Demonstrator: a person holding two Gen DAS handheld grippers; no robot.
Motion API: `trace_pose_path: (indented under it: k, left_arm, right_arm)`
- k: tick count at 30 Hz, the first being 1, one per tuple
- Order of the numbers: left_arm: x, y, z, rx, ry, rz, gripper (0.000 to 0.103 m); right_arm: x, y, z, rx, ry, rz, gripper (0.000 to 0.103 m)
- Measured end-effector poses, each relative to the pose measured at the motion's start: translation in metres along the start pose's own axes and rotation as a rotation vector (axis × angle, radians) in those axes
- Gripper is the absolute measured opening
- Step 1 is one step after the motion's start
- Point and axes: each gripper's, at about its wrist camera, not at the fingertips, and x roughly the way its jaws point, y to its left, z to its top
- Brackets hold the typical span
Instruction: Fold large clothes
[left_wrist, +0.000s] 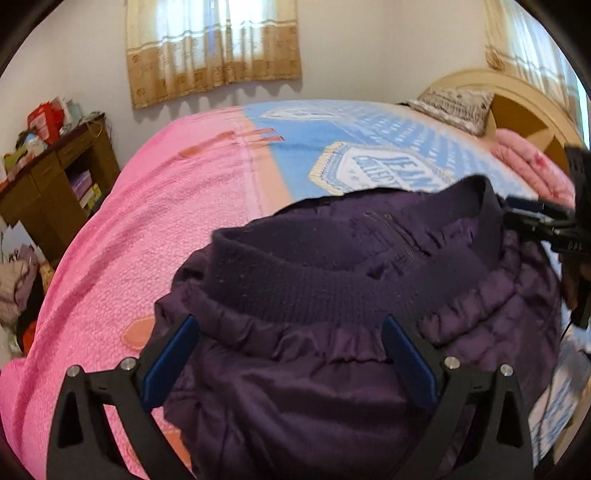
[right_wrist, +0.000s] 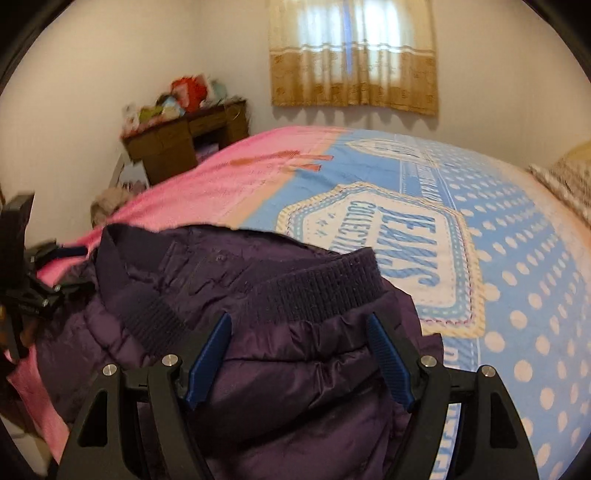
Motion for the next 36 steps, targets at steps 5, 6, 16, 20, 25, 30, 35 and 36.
trace_pose_path:
  k: [5, 6, 16, 20, 25, 30, 35, 36]
  left_arm:
    - [0.004, 0.001, -0.005, -0.017, 0.008, 0.054, 0.001]
    - [-0.002, 0.004, -0.005, -0.04, -0.017, 0.062, 0.001]
    - [-0.043, 0.001, 0.009, -0.01, -0.16, 0.178, 0.01]
    - [-0.032, 0.004, 0.001, -0.069, -0.138, 0.18, 0.097]
    - [-0.013, -0.012, -0.006, 0.022, -0.065, 0.147, 0.093]
    - [0.008, -0.016, -0.01, 0.045, -0.007, 0.161, 0.01]
    - [-0.036, -0.024, -0.007, 0.055, -0.17, 0.23, 0.006]
    - [-0.052, -0.025, -0.003, 0.059, -0.227, 0.24, 0.006]
  right_arm:
    - [0.018, 0.017, -0.001, -0.063, 0.071, -0.005, 0.024]
    - [0.015, 0.021, 0.0, -0.085, 0.055, -0.021, 0.023]
    - [-0.02, 0.033, 0.021, -0.08, -0.066, -0.042, 0.022]
    - [-0.007, 0.022, 0.01, -0.041, -0.031, -0.035, 0.032]
    - [-0.02, 0.012, 0.012, -0.021, -0.087, -0.078, 0.076]
    - [0.017, 0.017, 0.009, -0.085, 0.073, -0.067, 0.023]
    - [-0.003, 0.024, 0.01, -0.084, -0.025, -0.075, 0.021]
    - [-0.011, 0.025, 0.014, -0.081, -0.058, -0.083, 0.021]
